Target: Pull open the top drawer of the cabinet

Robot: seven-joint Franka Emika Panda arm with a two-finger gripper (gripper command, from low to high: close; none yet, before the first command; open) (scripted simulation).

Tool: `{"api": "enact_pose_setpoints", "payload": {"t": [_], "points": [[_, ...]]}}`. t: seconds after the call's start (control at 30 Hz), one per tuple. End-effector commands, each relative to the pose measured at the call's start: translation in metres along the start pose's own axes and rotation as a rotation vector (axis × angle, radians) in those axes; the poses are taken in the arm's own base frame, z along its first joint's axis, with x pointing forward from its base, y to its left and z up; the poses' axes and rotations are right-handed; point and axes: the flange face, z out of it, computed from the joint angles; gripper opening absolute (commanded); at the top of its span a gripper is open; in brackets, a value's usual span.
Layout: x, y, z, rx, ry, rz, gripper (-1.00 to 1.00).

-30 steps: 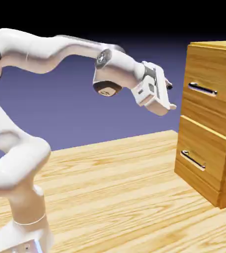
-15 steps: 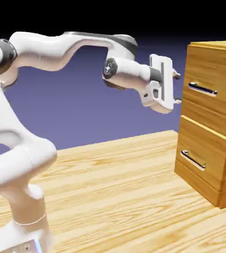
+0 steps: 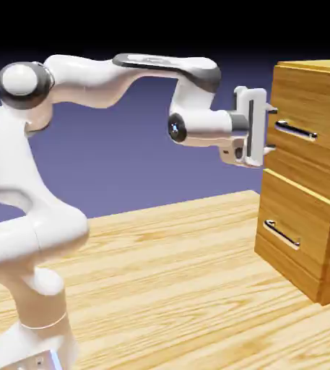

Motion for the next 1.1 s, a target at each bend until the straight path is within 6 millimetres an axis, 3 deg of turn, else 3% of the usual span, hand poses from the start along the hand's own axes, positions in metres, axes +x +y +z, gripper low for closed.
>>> {"api": "enact_pose_setpoints", "payload": {"t": [0.0,0.13,0.2,0.43,0.47,0.5,1.07], "points": [[0.0,0.003,0.005,0.013,-0.006,0.026,0.0],[0.002,0.017,0.025,0.067,-0.028,0.131,0.0],[0.003,0.018,0.026,0.069,-0.028,0.134,0.0],[0.001,0.014,0.076,0.069,-0.028,0.134,0.0],[0.001,0.014,0.076,0.069,-0.028,0.134,-1.0],[0.001,0.014,0.076,0.069,-0.028,0.134,-1.0],[0.005,0.024,-0.063,0.069,-0.028,0.134,-1.0]]}}
